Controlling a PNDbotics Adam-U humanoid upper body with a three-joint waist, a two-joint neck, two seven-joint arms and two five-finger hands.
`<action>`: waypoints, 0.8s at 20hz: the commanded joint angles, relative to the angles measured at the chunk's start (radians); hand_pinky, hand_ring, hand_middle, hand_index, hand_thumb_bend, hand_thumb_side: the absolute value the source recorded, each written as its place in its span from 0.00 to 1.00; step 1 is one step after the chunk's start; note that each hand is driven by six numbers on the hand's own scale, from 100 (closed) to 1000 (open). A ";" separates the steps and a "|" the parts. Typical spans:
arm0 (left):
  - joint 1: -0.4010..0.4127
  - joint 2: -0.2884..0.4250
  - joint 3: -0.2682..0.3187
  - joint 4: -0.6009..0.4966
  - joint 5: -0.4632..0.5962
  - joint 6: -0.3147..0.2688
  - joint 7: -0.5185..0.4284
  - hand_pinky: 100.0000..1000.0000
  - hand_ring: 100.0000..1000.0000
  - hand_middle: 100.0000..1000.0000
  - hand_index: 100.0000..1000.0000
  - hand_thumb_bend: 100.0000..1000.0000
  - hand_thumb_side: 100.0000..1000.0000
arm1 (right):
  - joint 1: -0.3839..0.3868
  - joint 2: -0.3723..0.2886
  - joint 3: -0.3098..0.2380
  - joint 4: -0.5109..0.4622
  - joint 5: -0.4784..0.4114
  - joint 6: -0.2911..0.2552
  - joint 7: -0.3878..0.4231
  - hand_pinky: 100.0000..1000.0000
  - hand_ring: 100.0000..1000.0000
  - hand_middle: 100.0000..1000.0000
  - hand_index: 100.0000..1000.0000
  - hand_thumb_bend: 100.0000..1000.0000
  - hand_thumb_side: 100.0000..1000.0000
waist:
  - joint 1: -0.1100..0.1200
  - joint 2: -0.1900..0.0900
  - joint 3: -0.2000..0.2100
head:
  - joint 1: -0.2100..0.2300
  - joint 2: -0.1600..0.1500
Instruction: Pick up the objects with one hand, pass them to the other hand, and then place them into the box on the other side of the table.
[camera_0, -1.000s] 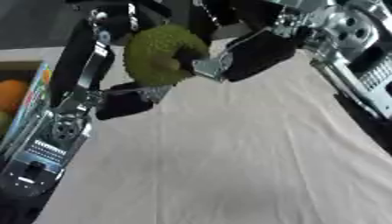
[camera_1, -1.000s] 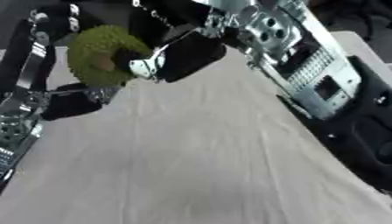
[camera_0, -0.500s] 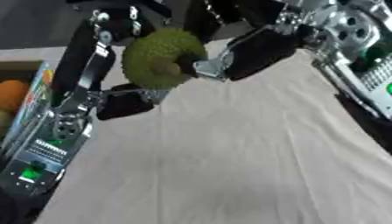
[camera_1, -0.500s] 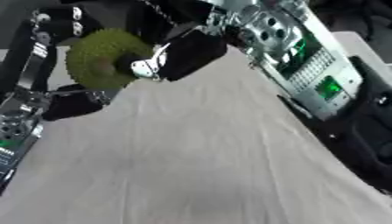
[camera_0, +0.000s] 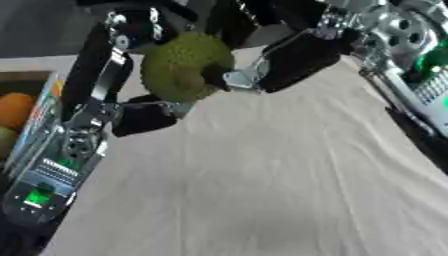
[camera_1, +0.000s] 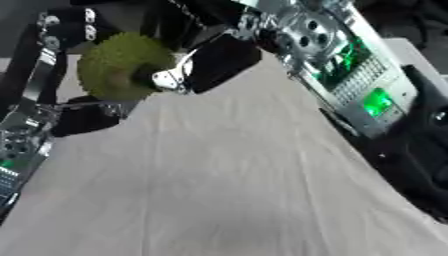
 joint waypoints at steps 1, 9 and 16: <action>-0.016 0.008 0.010 -0.013 0.005 -0.001 0.006 0.47 0.53 0.38 0.42 0.26 0.02 | -0.012 -0.016 -0.014 -0.012 0.010 0.005 -0.003 0.63 0.56 0.43 0.58 0.37 0.03 | -0.002 -0.029 -0.001 | 0.002 -0.005; -0.009 0.013 0.014 -0.014 0.008 0.002 0.013 0.46 0.53 0.38 0.42 0.26 0.02 | -0.004 -0.021 -0.036 -0.012 0.011 -0.008 -0.042 0.63 0.60 0.48 0.64 0.39 0.05 | -0.002 -0.030 -0.001 | 0.008 -0.005; -0.004 0.019 0.015 -0.013 0.008 0.003 0.014 0.46 0.52 0.38 0.42 0.26 0.02 | 0.007 -0.029 -0.058 -0.012 0.001 -0.037 -0.074 0.64 0.61 0.49 0.65 0.39 0.06 | 0.000 -0.031 -0.004 | 0.009 -0.005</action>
